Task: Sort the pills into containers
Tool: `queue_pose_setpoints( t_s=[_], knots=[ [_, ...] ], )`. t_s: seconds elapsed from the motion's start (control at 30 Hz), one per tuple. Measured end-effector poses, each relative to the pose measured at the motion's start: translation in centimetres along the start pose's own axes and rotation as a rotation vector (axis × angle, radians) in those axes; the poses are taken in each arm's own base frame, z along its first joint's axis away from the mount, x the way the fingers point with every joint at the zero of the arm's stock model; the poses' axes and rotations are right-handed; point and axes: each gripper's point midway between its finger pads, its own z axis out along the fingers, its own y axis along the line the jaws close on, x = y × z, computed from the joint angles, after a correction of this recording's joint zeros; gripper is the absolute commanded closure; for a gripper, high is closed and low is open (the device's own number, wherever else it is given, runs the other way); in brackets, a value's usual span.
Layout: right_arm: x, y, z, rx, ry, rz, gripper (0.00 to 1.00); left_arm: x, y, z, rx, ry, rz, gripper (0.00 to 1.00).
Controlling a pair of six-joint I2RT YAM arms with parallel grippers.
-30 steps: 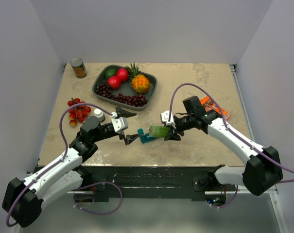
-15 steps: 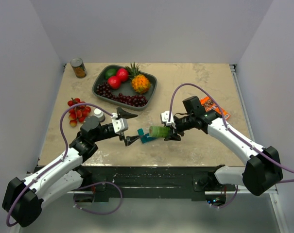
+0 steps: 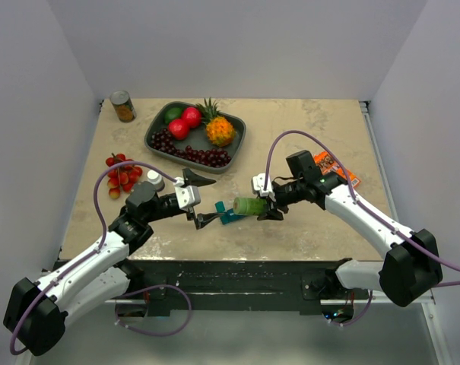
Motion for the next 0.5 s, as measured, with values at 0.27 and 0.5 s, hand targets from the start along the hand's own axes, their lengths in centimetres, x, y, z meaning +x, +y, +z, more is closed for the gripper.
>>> queue_pose_setpoints(
  t_s=[0.27, 0.5],
  knots=[
    [0.1, 0.0, -0.1, -0.001, 0.002, 0.000, 1.00, -0.2, -0.1, 0.0, 0.004, -0.010, -0.002, 0.01],
    [0.1, 0.1, -0.1, -0.003, 0.003, -0.002, 1.00, -1.2, -0.8, 0.4, 0.036, -0.049, 0.015, 0.01]
  ],
)
